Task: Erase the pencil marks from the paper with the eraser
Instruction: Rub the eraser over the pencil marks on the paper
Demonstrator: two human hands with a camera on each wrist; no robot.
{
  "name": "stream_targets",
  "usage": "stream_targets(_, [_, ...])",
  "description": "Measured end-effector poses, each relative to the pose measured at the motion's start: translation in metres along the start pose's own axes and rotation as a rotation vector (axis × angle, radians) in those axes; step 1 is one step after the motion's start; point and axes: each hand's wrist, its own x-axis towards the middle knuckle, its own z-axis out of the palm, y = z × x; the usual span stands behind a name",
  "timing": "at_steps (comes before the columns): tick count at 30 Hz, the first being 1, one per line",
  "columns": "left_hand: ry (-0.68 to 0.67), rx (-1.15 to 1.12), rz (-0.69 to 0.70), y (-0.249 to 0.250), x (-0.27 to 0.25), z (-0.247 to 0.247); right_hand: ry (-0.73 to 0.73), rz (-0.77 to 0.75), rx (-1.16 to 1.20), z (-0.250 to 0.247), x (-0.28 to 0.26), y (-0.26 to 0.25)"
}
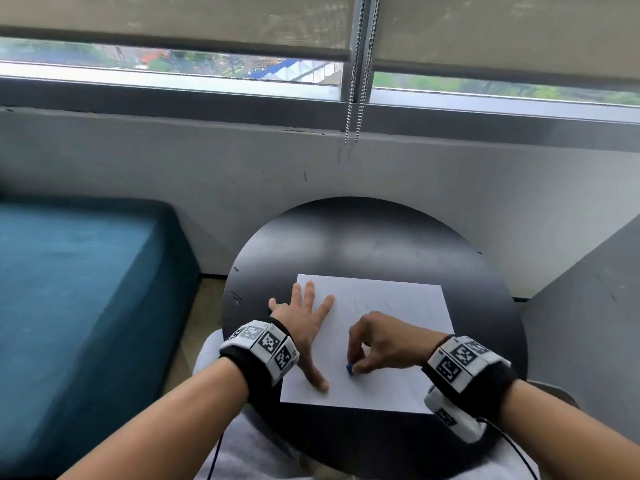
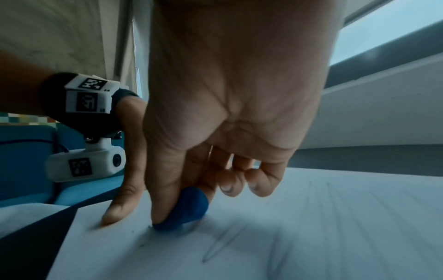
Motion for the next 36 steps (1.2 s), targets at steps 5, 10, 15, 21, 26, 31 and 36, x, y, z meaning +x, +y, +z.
stream_targets(5, [0.01,-0.017,0.013,-0.001,-0.002,-0.001,0.408,0.067,0.095,0.003,-0.035,0.024])
stream_targets(10, [0.031,-0.015,0.016,-0.001,-0.002,-0.001,0.332,0.183,-0.097,0.015,-0.073,0.049])
stream_targets(15, [0.085,-0.054,0.049,-0.004,-0.002,0.005,0.426,0.21,0.034,0.036,-0.08,0.058])
stream_targets(21, [0.089,-0.062,0.107,-0.022,-0.014,0.017,0.441,0.208,0.043,0.039,-0.078,0.06])
stream_targets(26, [0.253,0.18,0.295,-0.011,-0.024,0.036,0.464,0.195,0.027,0.041,-0.078,0.062])
stream_targets(31, [0.245,0.305,0.654,0.029,-0.028,0.068,0.472,0.177,0.038,0.041,-0.078,0.061])
stream_targets(36, [0.237,0.238,0.695,0.01,-0.003,0.061,0.47,0.18,0.062,0.041,-0.079,0.061])
